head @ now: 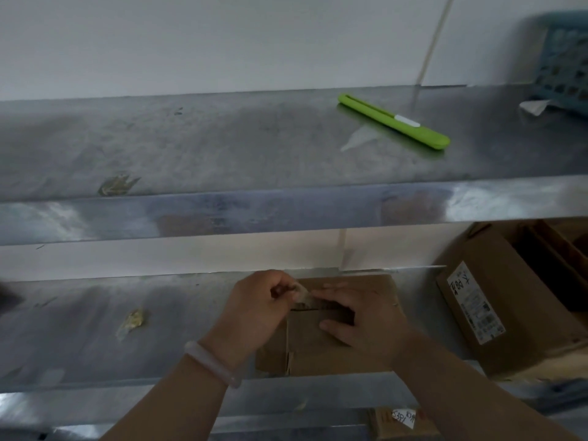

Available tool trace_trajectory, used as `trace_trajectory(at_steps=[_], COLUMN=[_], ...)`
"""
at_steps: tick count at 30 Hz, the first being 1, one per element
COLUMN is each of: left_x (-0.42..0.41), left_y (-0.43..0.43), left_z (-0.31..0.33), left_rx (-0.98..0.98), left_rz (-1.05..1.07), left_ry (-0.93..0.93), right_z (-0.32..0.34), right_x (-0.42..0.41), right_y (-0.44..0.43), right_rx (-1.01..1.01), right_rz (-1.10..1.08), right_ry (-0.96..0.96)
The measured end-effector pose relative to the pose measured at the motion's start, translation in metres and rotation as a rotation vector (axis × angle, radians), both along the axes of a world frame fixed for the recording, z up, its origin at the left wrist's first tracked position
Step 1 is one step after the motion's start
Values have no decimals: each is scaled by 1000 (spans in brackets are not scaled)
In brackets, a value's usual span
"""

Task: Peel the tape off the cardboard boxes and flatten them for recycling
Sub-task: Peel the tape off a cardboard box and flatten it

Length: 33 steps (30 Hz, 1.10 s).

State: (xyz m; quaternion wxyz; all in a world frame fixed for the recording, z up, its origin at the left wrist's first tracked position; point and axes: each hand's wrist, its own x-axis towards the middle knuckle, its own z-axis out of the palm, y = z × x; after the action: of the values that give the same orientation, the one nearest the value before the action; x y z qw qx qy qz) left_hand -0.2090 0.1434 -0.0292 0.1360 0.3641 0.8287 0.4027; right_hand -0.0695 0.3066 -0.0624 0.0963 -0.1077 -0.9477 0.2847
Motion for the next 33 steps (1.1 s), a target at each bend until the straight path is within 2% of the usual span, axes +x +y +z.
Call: trace_trajectory(at_steps=[4,6,9,13,19,23,26,30,33], left_x=[2,7,14,19,26,30,31,27,26], left_y=[12,20,27,30,34,36,38,32,29], left_z=[1,-2,-10,-19,-27,-29,-30,-34,-37], left_rx=[55,68,149,208,135,145,132,44,-55], left_rz=[-2,-5,9,40,24,-21,-80,-141,-234], left_ry=[-145,-175,-318,-394,-161,-166,-174,-57,225], right_z=[0,4,10,13,6,6,3,5,10], right_x=[-2,-2,-1,-1,-1,-1,-1,3,7], right_y=[1,2,3,4,2,4,3,6,9], right_rx=[-78,-216,-406,-473,-465,-305,-225,-377,-514], right_rz=[-34,-75,-143,-205,-219,-173,-263,-514,-714], right_ry=[4,49,150,238,213,154,197,336,448])
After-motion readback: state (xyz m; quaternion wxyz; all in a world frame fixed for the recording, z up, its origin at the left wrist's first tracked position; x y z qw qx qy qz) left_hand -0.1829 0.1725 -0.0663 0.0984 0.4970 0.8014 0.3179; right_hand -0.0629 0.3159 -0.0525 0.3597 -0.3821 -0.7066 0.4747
